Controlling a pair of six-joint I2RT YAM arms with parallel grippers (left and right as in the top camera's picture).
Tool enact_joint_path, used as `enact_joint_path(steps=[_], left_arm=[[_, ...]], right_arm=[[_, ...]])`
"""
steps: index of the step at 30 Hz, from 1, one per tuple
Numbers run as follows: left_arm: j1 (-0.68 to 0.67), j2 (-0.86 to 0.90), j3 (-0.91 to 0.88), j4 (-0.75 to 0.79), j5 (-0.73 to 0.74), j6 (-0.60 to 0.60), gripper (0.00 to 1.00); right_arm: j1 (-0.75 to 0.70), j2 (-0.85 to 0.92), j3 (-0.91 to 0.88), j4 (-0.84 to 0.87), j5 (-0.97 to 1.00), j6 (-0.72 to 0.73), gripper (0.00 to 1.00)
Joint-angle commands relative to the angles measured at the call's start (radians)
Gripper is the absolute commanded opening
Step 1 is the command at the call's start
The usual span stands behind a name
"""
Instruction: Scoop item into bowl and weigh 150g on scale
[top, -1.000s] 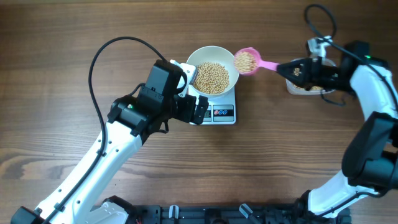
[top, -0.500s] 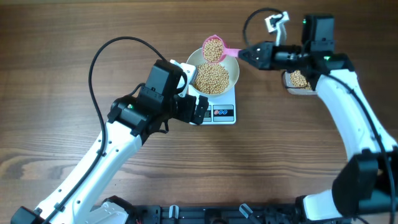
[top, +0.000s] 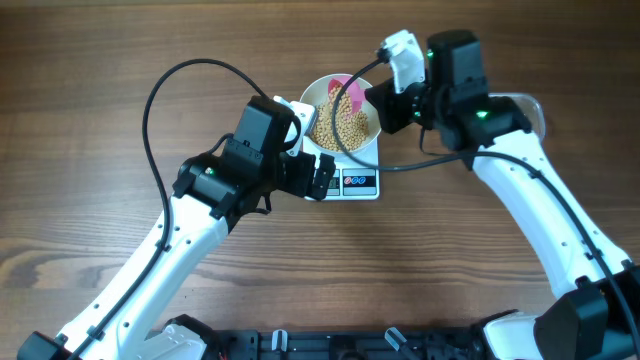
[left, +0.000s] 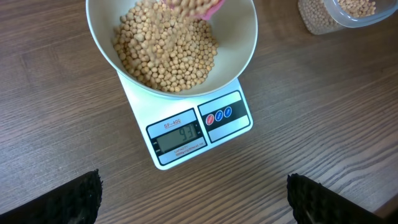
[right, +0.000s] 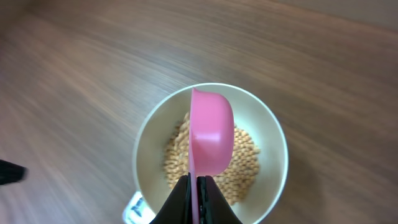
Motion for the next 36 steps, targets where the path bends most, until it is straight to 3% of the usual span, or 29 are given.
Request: enact_joint_path(steps=[1, 7, 12, 25, 28, 36], left_arm=[[0.007, -0.003, 0.015, 0.003, -0.006, -0.006, 1.00], [0.007, -0.003, 0.015, 0.003, -0.006, -0.006, 1.00], [0.007, -0.003, 0.015, 0.003, -0.006, -0.006, 1.00], [0.007, -0.003, 0.015, 0.003, -0.006, -0.006, 1.00], [0.007, -0.003, 0.015, 0.003, -0.006, -0.006, 1.00], [0.007, -0.003, 0.015, 0.003, -0.006, -0.006, 1.00]], right_arm=[[0.058, -0.024, 0.007, 0.013, 0.209, -0.125, 0.04], [0.132, -0.024, 0.007, 0.016, 0.426, -0.252, 0.04], [0.180, -0.024, 0.007, 0.021, 0.499, -0.351, 0.04], [0.258, -0.031, 0.007, 0.032, 0.588, -0.363, 0.04], [0.256, -0.045, 0.007, 0.027, 0.537, -0.270, 0.04], [0.091, -0.183, 0.007, 0.005, 0.069, -0.205, 0.04]])
